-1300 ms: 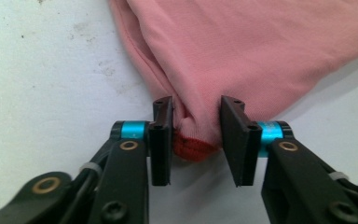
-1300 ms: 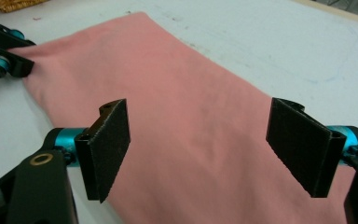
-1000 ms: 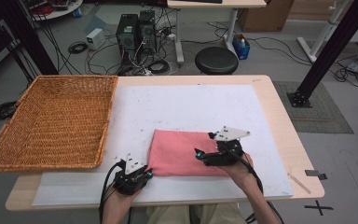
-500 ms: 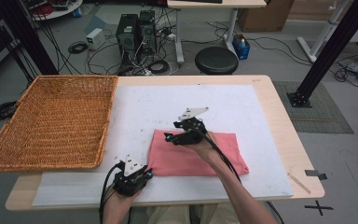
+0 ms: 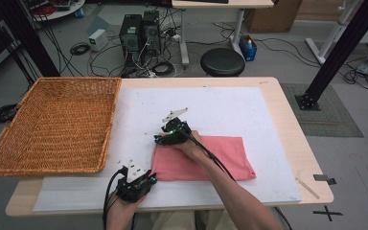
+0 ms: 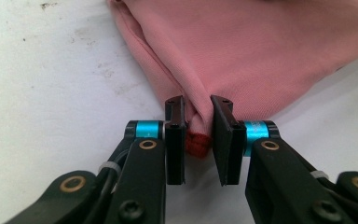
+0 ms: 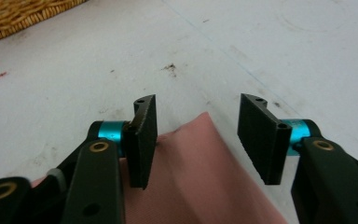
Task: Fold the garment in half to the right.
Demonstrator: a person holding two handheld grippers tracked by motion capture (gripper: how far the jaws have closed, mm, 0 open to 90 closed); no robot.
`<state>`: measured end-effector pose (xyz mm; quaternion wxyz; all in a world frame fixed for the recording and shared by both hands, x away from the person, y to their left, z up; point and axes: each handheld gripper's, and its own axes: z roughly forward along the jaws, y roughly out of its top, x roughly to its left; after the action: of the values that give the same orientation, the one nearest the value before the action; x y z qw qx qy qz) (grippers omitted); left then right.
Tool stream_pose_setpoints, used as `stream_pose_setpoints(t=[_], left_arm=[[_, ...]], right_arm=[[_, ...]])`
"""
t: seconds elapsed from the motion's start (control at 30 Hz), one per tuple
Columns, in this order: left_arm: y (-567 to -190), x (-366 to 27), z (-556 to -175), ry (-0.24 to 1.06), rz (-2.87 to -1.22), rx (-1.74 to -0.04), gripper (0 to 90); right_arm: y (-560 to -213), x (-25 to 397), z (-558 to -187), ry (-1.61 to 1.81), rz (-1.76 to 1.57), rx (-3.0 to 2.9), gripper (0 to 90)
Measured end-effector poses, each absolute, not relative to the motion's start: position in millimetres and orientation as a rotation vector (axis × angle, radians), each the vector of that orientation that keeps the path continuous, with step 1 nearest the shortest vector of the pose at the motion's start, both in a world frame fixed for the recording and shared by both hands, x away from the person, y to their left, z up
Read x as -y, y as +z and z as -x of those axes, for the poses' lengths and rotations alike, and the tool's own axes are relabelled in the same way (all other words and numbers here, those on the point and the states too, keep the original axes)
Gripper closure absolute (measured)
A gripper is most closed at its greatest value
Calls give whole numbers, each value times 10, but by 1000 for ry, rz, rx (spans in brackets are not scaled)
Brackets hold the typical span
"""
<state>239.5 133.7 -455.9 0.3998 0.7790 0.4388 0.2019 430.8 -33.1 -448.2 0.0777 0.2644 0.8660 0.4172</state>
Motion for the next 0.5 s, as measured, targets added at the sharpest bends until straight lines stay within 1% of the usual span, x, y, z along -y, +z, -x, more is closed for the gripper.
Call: stream_pose_setpoints(t=[0.23,0.4,0.47,0.5], left_arm=[[-4560,-1343,-2395,511,-1972,-1108,760],[-4559,-1342,-2395,511,-1972,-1109,760],[-4560,-1342,-2394,511,-1971,-1110,760],[-4560,-1342,-2395,509,-1969,-1112,760]], right_arm=[[-4493,271,-4318,1197,-708,-2607,650],[-4497,239,-4331,1168,-695,-2637,711],[-4495,233,-4330,1167,-699,-2641,757],[-4491,229,-4334,1167,-697,-2647,803]])
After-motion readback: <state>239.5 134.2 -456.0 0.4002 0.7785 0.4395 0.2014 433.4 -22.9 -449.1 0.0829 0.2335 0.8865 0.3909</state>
